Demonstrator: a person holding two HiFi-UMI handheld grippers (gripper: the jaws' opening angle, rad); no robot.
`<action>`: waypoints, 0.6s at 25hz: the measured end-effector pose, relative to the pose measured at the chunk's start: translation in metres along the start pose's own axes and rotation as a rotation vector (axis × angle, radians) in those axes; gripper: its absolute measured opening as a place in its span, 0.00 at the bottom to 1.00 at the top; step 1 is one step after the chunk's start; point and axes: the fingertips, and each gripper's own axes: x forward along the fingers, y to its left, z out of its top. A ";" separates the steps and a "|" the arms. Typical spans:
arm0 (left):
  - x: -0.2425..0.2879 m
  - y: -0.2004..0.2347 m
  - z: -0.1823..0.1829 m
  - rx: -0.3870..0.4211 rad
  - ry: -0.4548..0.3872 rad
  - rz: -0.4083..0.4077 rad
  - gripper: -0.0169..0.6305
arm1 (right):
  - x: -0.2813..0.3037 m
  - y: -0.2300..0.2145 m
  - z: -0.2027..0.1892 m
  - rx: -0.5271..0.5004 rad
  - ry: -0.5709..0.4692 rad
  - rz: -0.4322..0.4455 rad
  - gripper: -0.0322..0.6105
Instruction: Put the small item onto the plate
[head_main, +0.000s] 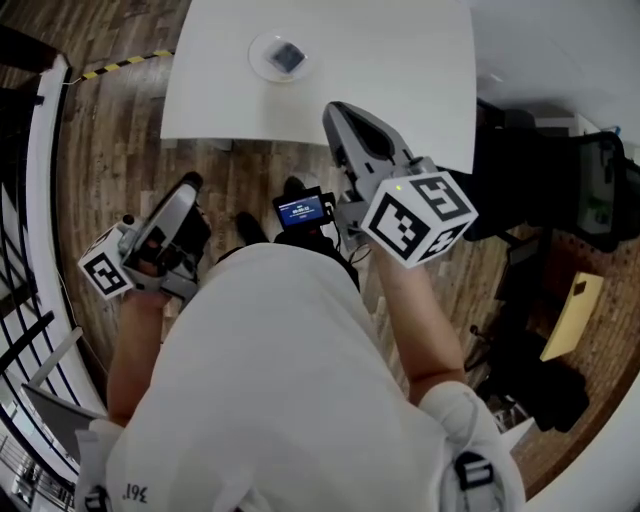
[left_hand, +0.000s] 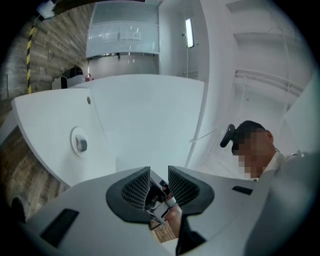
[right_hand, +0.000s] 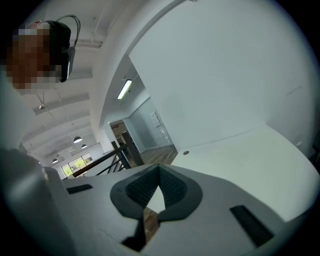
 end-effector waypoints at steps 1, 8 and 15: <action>-0.002 -0.002 -0.002 -0.003 0.011 -0.006 0.20 | -0.005 0.006 0.001 0.010 -0.016 0.001 0.05; -0.021 -0.009 -0.026 -0.045 0.105 -0.048 0.20 | -0.044 0.031 -0.010 0.063 -0.091 -0.051 0.05; -0.042 -0.015 -0.036 -0.063 0.164 -0.091 0.20 | -0.059 0.042 -0.028 0.105 -0.118 -0.086 0.05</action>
